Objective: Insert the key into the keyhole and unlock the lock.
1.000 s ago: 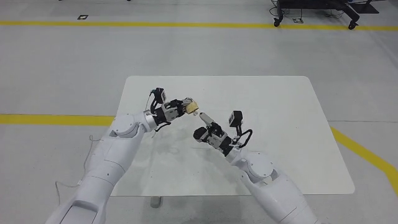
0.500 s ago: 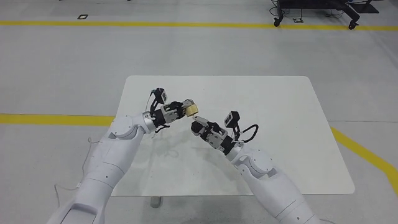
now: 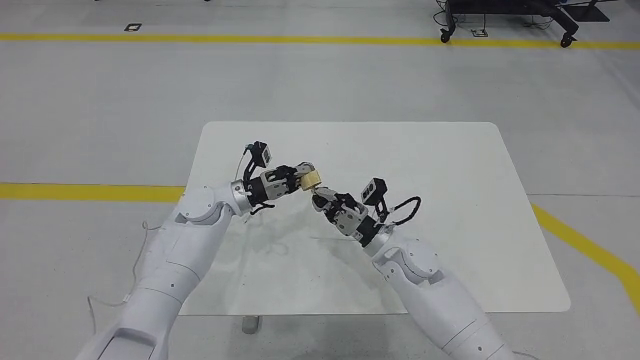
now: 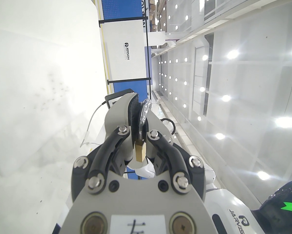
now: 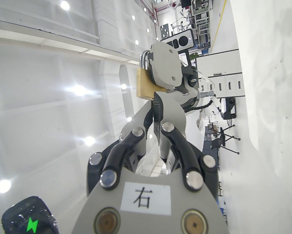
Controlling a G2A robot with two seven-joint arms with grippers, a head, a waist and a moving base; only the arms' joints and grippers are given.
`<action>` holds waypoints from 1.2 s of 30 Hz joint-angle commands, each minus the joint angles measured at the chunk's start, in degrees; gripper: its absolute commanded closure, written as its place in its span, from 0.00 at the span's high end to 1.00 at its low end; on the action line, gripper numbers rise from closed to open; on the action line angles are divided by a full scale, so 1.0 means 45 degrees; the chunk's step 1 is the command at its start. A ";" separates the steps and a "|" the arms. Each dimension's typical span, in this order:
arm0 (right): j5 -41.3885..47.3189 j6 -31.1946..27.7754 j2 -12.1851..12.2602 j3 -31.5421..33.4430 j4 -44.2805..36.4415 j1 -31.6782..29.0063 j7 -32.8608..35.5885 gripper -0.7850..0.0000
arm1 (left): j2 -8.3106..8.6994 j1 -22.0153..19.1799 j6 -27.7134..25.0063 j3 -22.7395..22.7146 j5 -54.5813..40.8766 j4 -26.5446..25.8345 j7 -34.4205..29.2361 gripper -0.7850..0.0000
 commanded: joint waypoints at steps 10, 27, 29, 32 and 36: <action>0.3923 0.2847 -0.0029 0.0752 0.0957 0.0351 0.2044 0.00 | 0.0069 0.0228 -0.1305 -0.0139 0.0112 -0.0392 -0.0385 0.00; -0.3730 -0.1010 0.0275 0.1125 -0.0886 -0.0550 -0.1264 0.42 | 0.0089 0.0153 -0.0795 0.0006 0.0314 -0.0345 -0.0271 0.00; -0.4293 -0.1074 0.0257 0.0981 -0.1156 -0.0675 -0.1725 0.39 | 0.0089 0.0118 -0.0741 0.0043 0.0404 -0.0315 -0.0235 0.00; -0.5214 -0.1085 0.0244 0.0827 -0.1363 -0.0734 -0.2238 0.35 | 0.0084 0.0096 -0.0687 0.0101 0.0472 -0.0294 -0.0217 0.00; -0.5956 -0.1082 0.0193 0.0632 -0.1385 -0.0685 -0.2886 0.34 | 0.0092 0.0034 -0.0649 0.0179 0.0764 -0.0264 -0.0156 0.00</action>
